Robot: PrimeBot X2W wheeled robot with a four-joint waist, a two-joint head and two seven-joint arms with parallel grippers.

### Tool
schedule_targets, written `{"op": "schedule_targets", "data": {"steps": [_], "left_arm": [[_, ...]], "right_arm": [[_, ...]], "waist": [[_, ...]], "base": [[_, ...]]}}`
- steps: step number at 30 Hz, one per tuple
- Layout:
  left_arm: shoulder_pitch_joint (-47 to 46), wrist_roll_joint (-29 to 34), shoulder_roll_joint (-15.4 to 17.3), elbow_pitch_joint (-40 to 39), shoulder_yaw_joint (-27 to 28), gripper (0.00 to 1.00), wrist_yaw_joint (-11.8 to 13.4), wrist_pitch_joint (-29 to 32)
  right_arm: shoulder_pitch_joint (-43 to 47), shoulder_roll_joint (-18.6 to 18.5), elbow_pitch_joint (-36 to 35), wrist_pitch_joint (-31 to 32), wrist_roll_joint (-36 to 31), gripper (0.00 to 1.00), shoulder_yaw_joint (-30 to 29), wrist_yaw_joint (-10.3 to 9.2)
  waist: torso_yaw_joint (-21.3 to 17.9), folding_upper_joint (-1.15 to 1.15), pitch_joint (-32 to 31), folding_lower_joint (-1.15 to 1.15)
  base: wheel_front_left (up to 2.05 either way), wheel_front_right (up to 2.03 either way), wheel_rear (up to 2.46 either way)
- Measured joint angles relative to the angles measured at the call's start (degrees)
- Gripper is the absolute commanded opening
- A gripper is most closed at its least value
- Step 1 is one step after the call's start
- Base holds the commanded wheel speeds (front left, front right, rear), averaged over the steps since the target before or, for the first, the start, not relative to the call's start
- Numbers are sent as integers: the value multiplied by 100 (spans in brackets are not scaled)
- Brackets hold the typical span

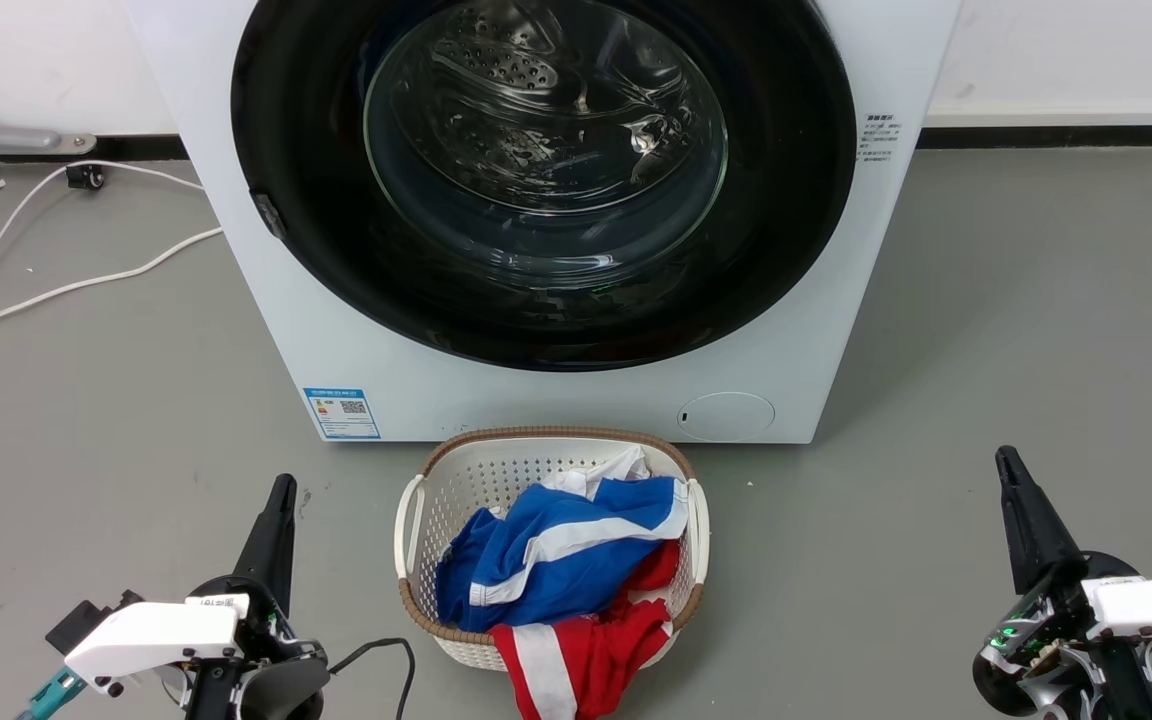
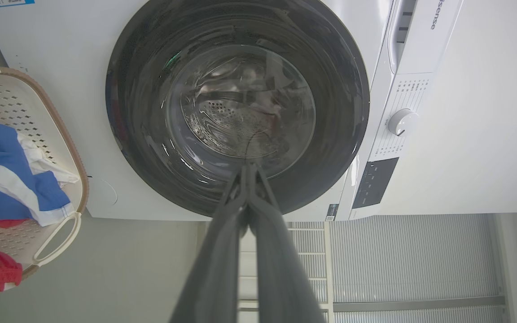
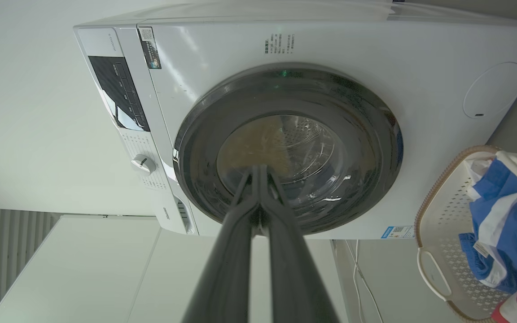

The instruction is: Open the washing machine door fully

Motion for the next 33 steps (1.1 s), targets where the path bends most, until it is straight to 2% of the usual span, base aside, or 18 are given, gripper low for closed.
{"op": "schedule_targets", "data": {"steps": [22, 23, 33], "left_arm": [[-1, 0, 0, 0, 0, 0, 0, 0], [-1, 0, 0, 0, 0, 100, 0, 0], [282, 164, -38, 181, -44, 100, 2, -134]], "right_arm": [[-1, 8, 1, 3, -8, 0, -11, 0], [-1, 9, 1, 3, -8, 100, -12, 0], [298, 45, 235, -133, -162, 100, -16, -9]], "waist": [[0, 0, 0, 0], [0, 0, 0, 0], [1, 0, 3, 0]], "base": [[0, 0, 0], [0, 0, 0], [0, 0, 0]]}}
